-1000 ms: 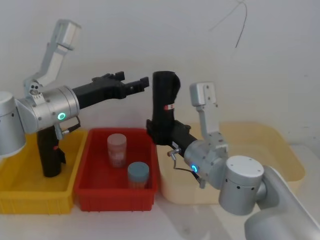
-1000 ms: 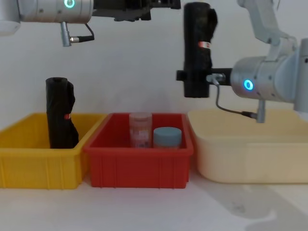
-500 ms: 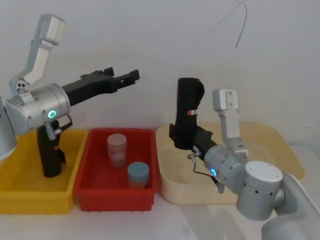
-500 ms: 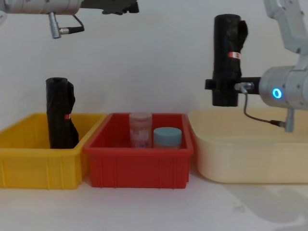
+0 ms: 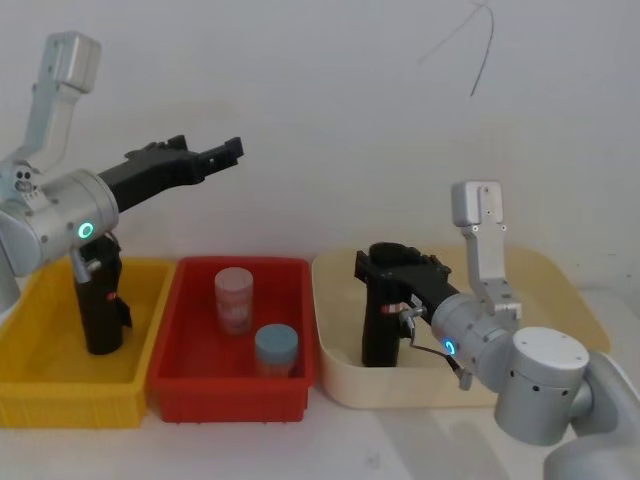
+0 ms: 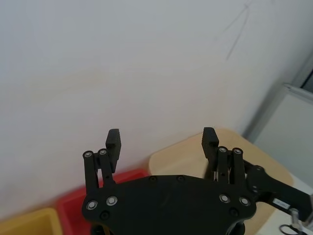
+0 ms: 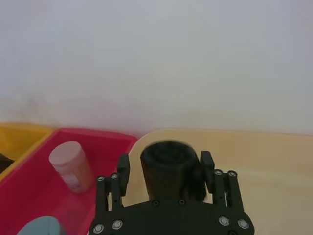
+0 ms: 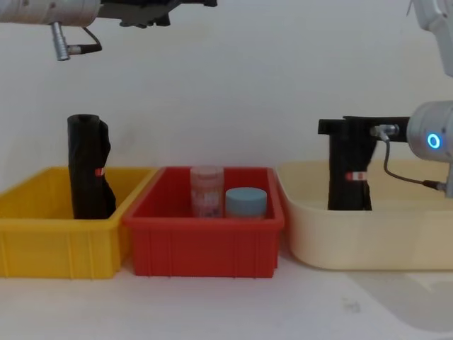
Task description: Pick up the garbage bag with the one hand and transfer it to the other hand.
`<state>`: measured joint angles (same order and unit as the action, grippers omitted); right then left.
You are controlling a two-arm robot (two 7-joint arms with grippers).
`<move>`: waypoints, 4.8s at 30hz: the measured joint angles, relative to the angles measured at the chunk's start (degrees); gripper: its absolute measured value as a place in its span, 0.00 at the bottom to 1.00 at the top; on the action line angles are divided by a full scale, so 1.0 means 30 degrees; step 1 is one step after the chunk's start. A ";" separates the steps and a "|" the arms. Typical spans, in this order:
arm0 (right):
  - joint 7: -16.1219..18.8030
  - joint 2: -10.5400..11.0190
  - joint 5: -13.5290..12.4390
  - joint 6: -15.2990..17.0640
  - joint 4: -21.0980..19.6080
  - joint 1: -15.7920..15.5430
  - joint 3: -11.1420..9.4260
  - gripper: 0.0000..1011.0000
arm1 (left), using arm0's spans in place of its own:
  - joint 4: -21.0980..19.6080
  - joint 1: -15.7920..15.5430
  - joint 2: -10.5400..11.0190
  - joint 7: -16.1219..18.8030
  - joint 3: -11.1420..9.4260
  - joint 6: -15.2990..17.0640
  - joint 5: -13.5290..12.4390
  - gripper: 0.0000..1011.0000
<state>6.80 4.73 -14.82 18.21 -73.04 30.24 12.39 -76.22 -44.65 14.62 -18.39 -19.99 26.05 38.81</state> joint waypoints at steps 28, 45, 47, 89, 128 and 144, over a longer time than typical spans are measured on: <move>0.0436 0.0353 0.0136 -0.0138 -0.2127 -0.0658 -0.0083 0.99 | -0.0295 0.0291 0.0150 0.1362 0.0223 -0.0127 -0.0292 0.99; 0.2206 0.1292 0.0028 0.0906 -0.5297 -0.2262 0.1693 0.99 | -0.0325 0.0321 0.0166 0.1477 0.0247 -0.0135 -0.0319 0.99; 0.2340 0.1375 0.0103 0.1035 -0.5439 -0.2402 0.1967 0.99 | -0.0329 0.0321 0.0166 0.1481 0.0247 -0.0135 -0.0319 0.99; 0.3529 -0.0070 0.2006 0.2927 -0.1820 0.0287 0.5052 0.99 | -0.0325 0.0321 0.0164 0.1508 0.0246 -0.0134 -0.0317 0.99; 0.5825 0.0869 0.3306 0.2306 0.1155 0.2553 0.6086 0.99 | -0.0325 0.0320 0.0166 0.1509 0.0246 -0.0133 -0.0317 0.99; 0.5875 0.0515 0.3626 0.2390 0.3003 0.3267 0.6089 0.99 | -0.0325 0.0320 0.0165 0.1508 0.0246 -0.0134 -0.0318 0.99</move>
<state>24.43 6.27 -3.94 25.38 -64.03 40.04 30.65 -77.19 -43.69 15.11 -13.87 -19.25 25.64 37.86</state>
